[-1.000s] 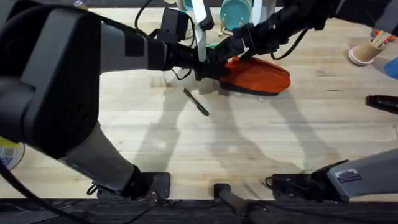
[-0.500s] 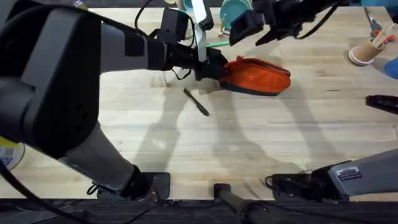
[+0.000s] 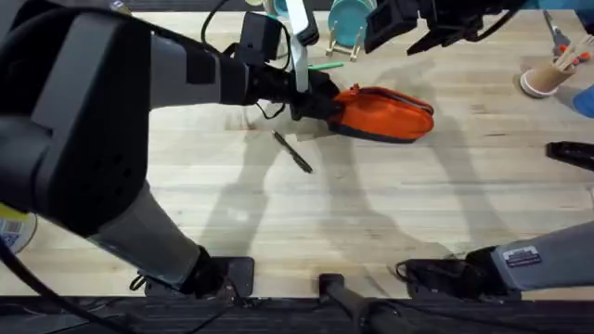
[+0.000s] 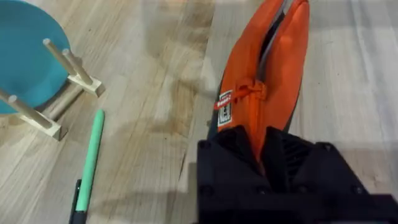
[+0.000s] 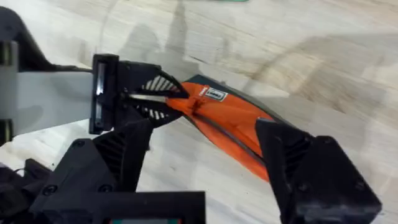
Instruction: Unzip the bag, pick up the pens from the table one at a time and place them inside, then zip the bag closed.
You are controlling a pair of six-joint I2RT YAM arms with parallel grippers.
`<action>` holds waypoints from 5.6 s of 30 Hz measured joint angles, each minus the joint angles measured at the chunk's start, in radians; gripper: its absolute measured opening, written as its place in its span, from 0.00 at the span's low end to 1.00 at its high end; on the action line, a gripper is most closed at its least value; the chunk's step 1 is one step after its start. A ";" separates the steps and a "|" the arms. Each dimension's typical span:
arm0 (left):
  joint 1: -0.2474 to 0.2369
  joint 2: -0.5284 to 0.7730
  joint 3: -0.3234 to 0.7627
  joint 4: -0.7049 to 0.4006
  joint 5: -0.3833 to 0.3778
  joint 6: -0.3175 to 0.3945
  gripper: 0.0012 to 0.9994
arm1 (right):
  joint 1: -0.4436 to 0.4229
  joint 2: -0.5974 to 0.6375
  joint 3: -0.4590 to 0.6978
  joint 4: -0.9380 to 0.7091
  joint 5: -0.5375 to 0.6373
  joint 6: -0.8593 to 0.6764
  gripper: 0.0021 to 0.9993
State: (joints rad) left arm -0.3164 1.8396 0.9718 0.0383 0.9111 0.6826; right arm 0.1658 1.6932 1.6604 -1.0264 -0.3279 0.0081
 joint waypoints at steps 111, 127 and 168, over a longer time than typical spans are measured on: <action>0.018 -0.729 0.001 -0.806 -0.329 -0.254 1.00 | 0.000 0.000 0.020 -0.223 0.126 -1.157 0.03; 0.018 -0.729 0.001 -0.806 -0.329 -0.254 1.00 | 0.000 0.090 0.018 -0.209 0.074 -1.251 0.03; 0.018 -0.729 0.001 -0.806 -0.329 -0.254 1.00 | 0.013 0.255 0.018 -0.198 0.032 -1.247 0.45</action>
State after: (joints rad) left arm -0.2985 1.1107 0.9730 -0.7681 0.5823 0.4282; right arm 0.1783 1.9484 1.6783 -1.2243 -0.2955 -1.2385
